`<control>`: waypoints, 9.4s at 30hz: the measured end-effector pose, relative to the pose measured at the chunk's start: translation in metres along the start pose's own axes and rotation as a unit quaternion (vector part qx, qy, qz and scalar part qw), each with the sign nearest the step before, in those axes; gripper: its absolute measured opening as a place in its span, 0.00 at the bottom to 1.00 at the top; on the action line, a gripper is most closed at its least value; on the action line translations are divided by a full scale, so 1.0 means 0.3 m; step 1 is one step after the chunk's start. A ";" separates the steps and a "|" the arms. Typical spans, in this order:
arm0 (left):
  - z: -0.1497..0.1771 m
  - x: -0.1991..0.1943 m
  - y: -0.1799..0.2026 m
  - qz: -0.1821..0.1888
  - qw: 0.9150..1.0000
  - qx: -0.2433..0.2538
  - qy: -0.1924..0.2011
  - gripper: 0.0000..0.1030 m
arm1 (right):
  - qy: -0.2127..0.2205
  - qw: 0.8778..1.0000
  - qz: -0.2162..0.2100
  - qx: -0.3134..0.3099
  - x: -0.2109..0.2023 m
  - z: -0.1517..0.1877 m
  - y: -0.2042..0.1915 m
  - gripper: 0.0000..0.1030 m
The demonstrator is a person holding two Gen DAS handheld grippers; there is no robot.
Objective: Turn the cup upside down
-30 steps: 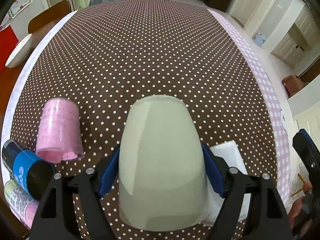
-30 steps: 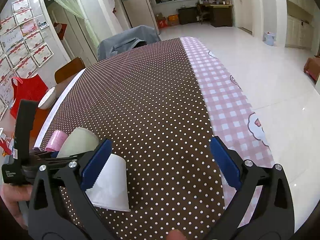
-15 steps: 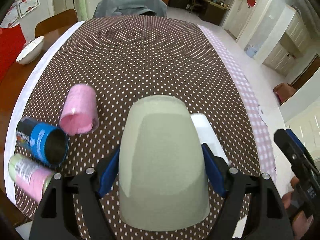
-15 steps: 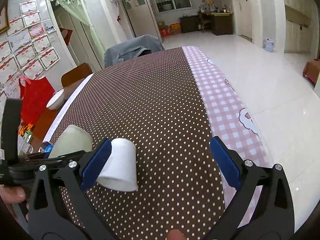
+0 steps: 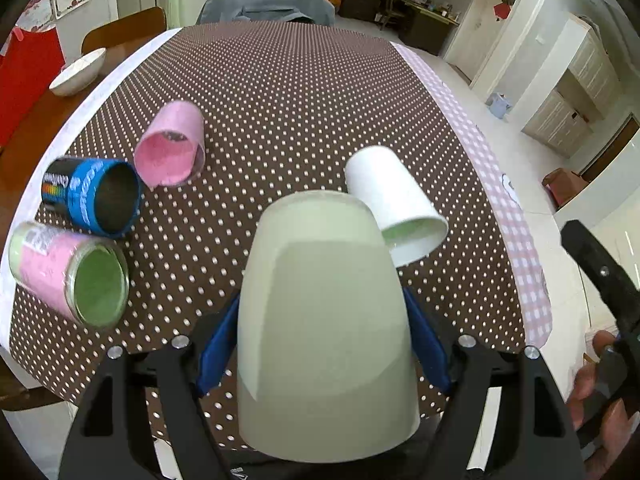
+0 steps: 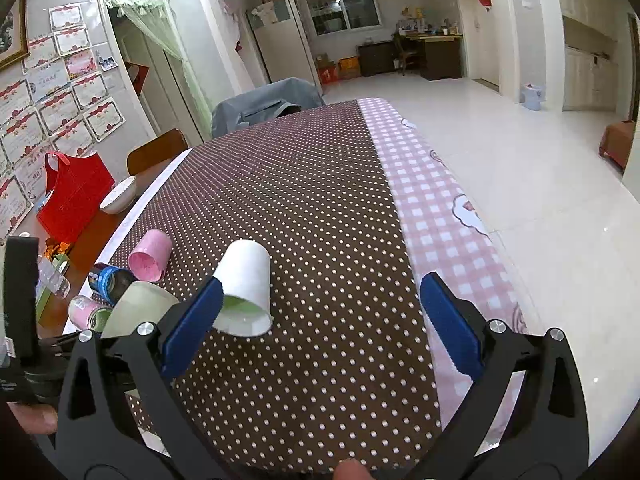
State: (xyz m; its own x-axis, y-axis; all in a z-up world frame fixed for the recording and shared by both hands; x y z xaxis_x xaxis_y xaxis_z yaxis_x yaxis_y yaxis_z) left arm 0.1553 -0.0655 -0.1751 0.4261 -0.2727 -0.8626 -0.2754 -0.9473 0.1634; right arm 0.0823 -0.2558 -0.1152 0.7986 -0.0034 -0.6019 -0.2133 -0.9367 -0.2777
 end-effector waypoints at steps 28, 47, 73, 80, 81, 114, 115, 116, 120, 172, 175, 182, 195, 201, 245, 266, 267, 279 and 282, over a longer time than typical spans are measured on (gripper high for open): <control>0.020 -0.109 -0.045 -0.041 0.997 0.007 0.070 0.86 | 0.015 0.999 -0.019 -0.036 -0.061 0.038 -0.123 0.94; 0.014 -0.349 -0.042 -0.088 0.981 0.029 0.173 0.90 | 0.022 0.997 -0.034 -0.062 -0.096 0.030 -0.209 0.94; 0.051 -0.555 -0.148 -0.146 0.955 0.015 0.258 0.90 | -0.026 0.989 -0.105 -0.101 -0.086 0.030 -0.372 0.94; 0.071 -0.538 -0.203 -0.158 0.953 0.004 0.260 0.90 | -0.098 0.981 -0.132 -0.104 -0.010 0.064 -0.416 0.94; 0.074 -0.532 -0.214 -0.159 0.953 0.001 0.259 0.90 | -0.114 0.979 -0.133 -0.104 0.011 0.077 -0.422 0.94; 0.184 -0.378 -0.432 -0.128 0.963 -0.063 0.228 0.90 | -0.380 0.921 -0.086 -0.027 0.419 0.206 -0.494 0.81; 0.185 -0.376 -0.433 -0.128 0.963 -0.063 0.227 0.90 | -0.383 0.919 -0.083 -0.032 0.425 0.212 -0.494 0.79; 0.186 -0.374 -0.437 -0.128 0.963 -0.065 0.227 0.90 | -0.388 0.918 -0.079 -0.037 0.432 0.217 -0.498 0.75; 0.188 -0.368 -0.442 -0.126 0.964 -0.067 0.225 0.90 | -0.388 0.915 -0.077 -0.074 0.431 0.222 -0.526 0.73; 0.150 -0.425 -0.333 -0.161 0.958 -0.046 0.232 0.90 | 0.157 0.959 -0.015 -0.237 0.183 0.296 -0.586 0.74; 0.151 -0.423 -0.324 -0.161 0.958 -0.044 0.233 0.90 | 0.151 0.960 -0.024 -0.236 0.177 0.299 -0.583 0.76; 0.148 -0.437 -0.306 -0.161 0.957 -0.040 0.236 0.90 | 0.156 0.962 -0.048 -0.219 0.119 0.282 -0.569 0.93; 0.146 -0.480 -0.254 -0.158 0.956 -0.027 0.247 0.90 | 0.138 0.974 -0.086 -0.155 0.025 0.167 -0.511 0.93; 0.147 -0.511 -0.217 -0.156 0.954 -0.017 0.256 0.90 | 0.124 0.979 -0.090 -0.134 -0.018 0.106 -0.482 0.94; 0.264 -0.746 -0.065 -0.163 0.939 0.004 0.302 0.90 | 0.078 0.981 -0.090 -0.151 -0.387 0.005 -0.398 0.94; 0.302 -0.834 -0.058 -0.161 0.931 -0.015 0.328 0.90 | 0.091 0.979 -0.102 -0.148 -0.489 0.008 -0.422 0.94; 0.304 -0.837 -0.058 -0.161 0.931 -0.015 0.328 0.90 | 0.091 0.979 -0.103 -0.149 -0.491 0.009 -0.423 0.94; 0.310 -0.853 -0.053 -0.158 0.930 -0.018 0.332 0.90 | 0.094 0.979 -0.104 -0.149 -0.492 0.008 -0.427 0.94; 0.309 -0.854 -0.054 -0.158 0.930 -0.018 0.332 0.90 | 0.093 0.979 -0.106 -0.149 -0.489 0.009 -0.428 0.94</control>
State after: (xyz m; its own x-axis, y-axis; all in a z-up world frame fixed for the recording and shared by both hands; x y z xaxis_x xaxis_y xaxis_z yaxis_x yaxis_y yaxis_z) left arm -0.0293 0.0352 -0.0011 0.9226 -0.0123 -0.3857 -0.0222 -0.9995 -0.0211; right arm -0.0091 -0.1342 0.0066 0.9019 0.1639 -0.3995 0.1191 -0.9837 -0.1346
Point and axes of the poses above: each gripper's, at about its wrist camera, not at the fingertips, and x roughly the way its jaws point, y to its right, z to its underside, the point moved 5 cm from there along x, roughly the way its jaws point, and after that the axes turned 1 degree about x, right-handed, at the moved point
